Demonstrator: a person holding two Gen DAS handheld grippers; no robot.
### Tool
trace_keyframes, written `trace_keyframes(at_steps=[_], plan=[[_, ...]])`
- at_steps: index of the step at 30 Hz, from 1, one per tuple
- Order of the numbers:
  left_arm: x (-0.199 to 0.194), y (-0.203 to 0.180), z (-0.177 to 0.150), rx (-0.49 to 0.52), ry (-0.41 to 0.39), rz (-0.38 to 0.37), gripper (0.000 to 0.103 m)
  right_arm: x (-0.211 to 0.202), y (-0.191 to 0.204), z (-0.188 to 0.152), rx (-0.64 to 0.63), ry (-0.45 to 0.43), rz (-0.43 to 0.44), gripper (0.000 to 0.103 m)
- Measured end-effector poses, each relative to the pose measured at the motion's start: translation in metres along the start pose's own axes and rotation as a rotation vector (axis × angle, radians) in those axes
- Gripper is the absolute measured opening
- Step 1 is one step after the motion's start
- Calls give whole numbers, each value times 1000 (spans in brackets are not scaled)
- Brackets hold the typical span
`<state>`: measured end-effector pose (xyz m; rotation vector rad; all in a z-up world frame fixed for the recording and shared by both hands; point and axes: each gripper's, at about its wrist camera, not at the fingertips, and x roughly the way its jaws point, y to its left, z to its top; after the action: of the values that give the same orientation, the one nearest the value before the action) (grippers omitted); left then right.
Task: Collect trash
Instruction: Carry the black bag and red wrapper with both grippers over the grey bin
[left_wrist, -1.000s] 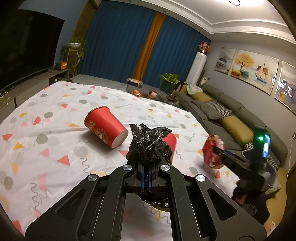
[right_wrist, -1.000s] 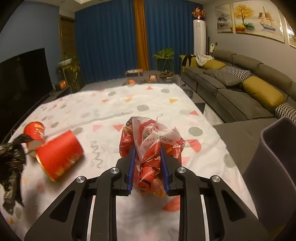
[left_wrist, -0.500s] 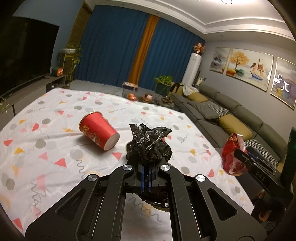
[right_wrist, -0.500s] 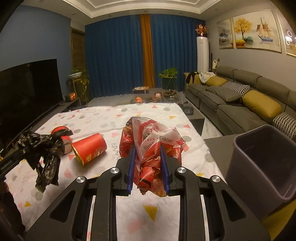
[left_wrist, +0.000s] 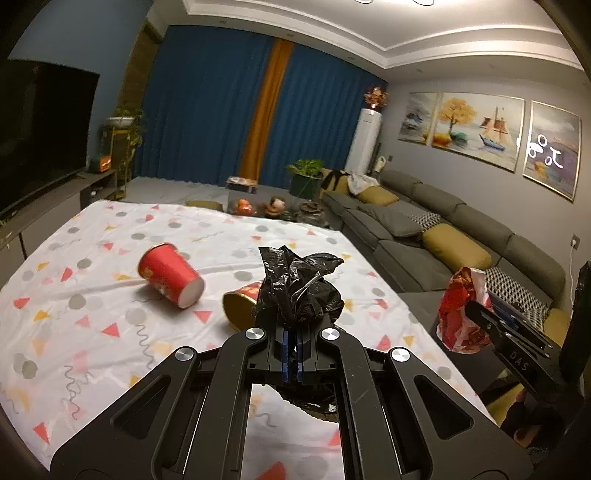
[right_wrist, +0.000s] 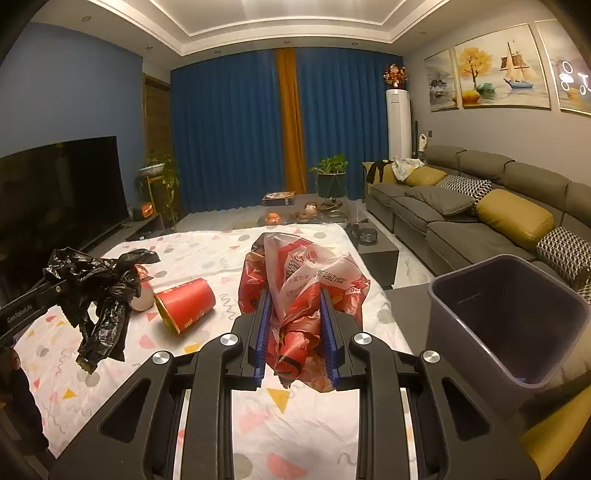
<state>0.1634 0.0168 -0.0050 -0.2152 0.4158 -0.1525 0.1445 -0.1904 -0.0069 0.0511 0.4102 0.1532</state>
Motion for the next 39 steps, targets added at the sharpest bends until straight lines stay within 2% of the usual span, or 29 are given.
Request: trace_keyframes(at_steps=[22,32,39], plan=[[31,-100,-8,119,40,-132,1,-27,-61,1,31,-38,-108,26],[53,-139,-8,156,55,-191,1,-32,-97,3,72,-55,-183,26],[69,-183,-5,208,46,-248,1,-33,-130,7,112,-70,-255,26]])
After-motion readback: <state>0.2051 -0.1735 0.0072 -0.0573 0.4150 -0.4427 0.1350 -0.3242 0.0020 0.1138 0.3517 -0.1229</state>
